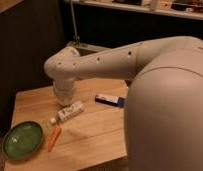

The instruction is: Push the ceramic bowl across the table

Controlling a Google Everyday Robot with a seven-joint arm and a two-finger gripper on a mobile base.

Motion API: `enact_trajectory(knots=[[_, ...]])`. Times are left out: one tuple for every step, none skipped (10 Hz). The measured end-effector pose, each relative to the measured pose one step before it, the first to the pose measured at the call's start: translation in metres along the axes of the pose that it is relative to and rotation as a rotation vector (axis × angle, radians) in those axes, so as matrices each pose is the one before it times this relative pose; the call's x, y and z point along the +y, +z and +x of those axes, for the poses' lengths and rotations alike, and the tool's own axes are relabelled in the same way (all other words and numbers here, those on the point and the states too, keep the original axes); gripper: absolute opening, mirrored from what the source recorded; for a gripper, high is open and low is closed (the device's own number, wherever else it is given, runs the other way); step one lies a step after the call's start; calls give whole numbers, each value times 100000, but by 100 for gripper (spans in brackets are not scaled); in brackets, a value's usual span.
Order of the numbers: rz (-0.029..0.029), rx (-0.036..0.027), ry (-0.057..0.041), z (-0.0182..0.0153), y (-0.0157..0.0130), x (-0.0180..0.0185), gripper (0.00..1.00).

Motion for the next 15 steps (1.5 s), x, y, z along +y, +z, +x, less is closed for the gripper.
enact_trajectory(knots=[[-262,3315,-7142,273,1684,2997,4],[-514,2862,-5711,-137,1717,2566,4],[-509,2429,-4252,-40,1264,1979,4],[650,465,-740,6,193,32,4],[342,-220,473,-5,-59,-412,4],[177,245,26,56,-2,-51,4],[-111,75,-306,-30,37,212,4],[-336,-123,-49,4,-40,79,4],[-1003,-749,-204,-31,4,-116,4],[-3098,-2916,-1930,-284,-159,363,4],[-4489,-3960,-2878,-611,-132,484,4],[-6063,-5506,-4400,-1006,-160,592,4],[-4329,-4293,-4742,-1049,-171,720,4],[-1777,-2398,-5352,-945,16,1528,4],[700,182,-3090,-307,310,924,4]])
